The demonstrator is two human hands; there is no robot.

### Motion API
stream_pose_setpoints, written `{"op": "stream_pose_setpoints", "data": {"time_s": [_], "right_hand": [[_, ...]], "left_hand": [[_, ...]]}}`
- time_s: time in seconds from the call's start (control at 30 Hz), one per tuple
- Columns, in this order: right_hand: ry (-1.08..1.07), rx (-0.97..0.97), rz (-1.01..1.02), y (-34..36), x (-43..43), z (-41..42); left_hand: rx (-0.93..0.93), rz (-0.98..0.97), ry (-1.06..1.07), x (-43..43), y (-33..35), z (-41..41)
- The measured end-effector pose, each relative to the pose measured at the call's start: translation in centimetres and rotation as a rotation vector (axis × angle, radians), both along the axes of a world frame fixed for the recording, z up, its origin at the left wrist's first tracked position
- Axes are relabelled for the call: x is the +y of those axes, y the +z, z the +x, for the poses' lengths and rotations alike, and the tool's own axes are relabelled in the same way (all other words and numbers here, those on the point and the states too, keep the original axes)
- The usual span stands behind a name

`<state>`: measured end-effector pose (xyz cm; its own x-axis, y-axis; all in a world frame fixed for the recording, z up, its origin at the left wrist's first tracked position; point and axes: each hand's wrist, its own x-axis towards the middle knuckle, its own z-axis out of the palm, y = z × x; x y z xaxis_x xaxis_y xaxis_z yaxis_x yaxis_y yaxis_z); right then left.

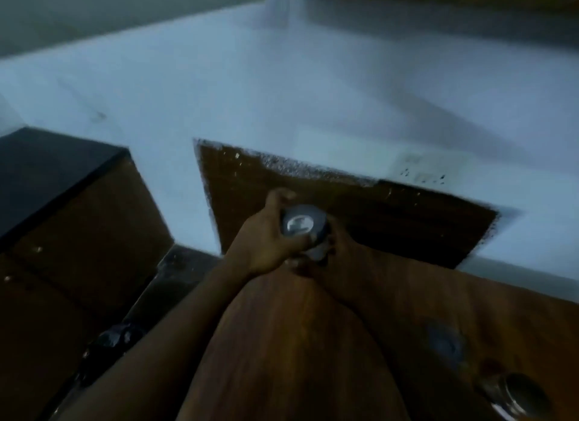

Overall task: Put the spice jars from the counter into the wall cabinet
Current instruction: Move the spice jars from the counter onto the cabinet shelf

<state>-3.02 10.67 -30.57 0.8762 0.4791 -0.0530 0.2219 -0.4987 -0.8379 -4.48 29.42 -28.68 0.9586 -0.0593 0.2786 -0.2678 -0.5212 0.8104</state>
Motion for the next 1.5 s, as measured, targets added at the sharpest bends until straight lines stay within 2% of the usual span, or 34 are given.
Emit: {"op": "stream_pose_setpoints", "data": {"time_s": [0.07, 0.1, 0.2, 0.3, 0.4, 0.57, 0.7, 0.8, 1.0, 1.2, 1.27, 1.33, 1.4, 1.43, 1.5], "right_hand": [[-0.365, -0.415, 0.092, 4.7, -0.6, 0.8], [-0.468, -0.59, 0.109, 7.3, -0.5, 1.2], [-0.582, -0.876, 0.078, 15.1, -0.8, 3.3], [-0.553, -0.925, 0.145, 22.1, -2.5, 6.3], [-0.471, -0.836, 0.268, 27.9, -4.5, 9.3], [-0.472, -0.73, 0.234, 32.9, -6.9, 15.2], [-0.49, -0.69, 0.085, 33.1, -7.6, 19.0], [-0.512, -0.641, -0.001, 32.2, -7.7, 20.9], [-0.691, -0.694, -0.074, 31.7, -7.6, 21.6], [-0.75, -0.821, -0.108, 31.5, -7.6, 18.0], [-0.728, -0.938, -0.035, 30.1, -8.6, 15.7], [-0.672, -1.153, 0.126, 27.0, -10.0, 12.9], [-0.624, -1.236, 0.243, 22.2, -11.5, 10.1], [-0.605, -1.187, 0.267, 19.3, -12.3, 8.7], [-0.589, -1.009, 0.224, 13.2, -13.8, 6.3]], "left_hand": [[-0.033, -0.333, 0.022, -2.1, 4.3, 1.8], [-0.063, -0.459, 0.027, -3.4, 6.5, 2.6], [-0.211, -0.577, -0.006, -7.5, 14.2, 4.8], [-0.379, -0.625, -0.022, -9.4, 22.4, 7.9], [-0.501, -0.482, -0.066, -10.3, 29.7, 10.8], [-0.436, -0.35, -0.003, -11.4, 34.4, 17.4], [-0.304, -0.282, 0.003, -11.8, 33.7, 22.7], [-0.184, -0.312, -0.071, -12.3, 31.6, 25.7], [-0.24, 0.029, 0.023, -13.1, 30.7, 27.4], [-0.193, 0.044, 0.053, -13.4, 31.1, 24.4], [-0.268, 0.044, 0.161, -13.4, 30.5, 22.0], [-0.558, 0.04, 0.296, -13.5, 28.1, 19.1], [-0.88, 0.002, 0.293, -14.5, 23.3, 15.9], [-0.934, -0.004, 0.23, -15.4, 20.1, 14.2], [-0.772, 0.004, 0.021, -18.1, 13.1, 11.0]]}}
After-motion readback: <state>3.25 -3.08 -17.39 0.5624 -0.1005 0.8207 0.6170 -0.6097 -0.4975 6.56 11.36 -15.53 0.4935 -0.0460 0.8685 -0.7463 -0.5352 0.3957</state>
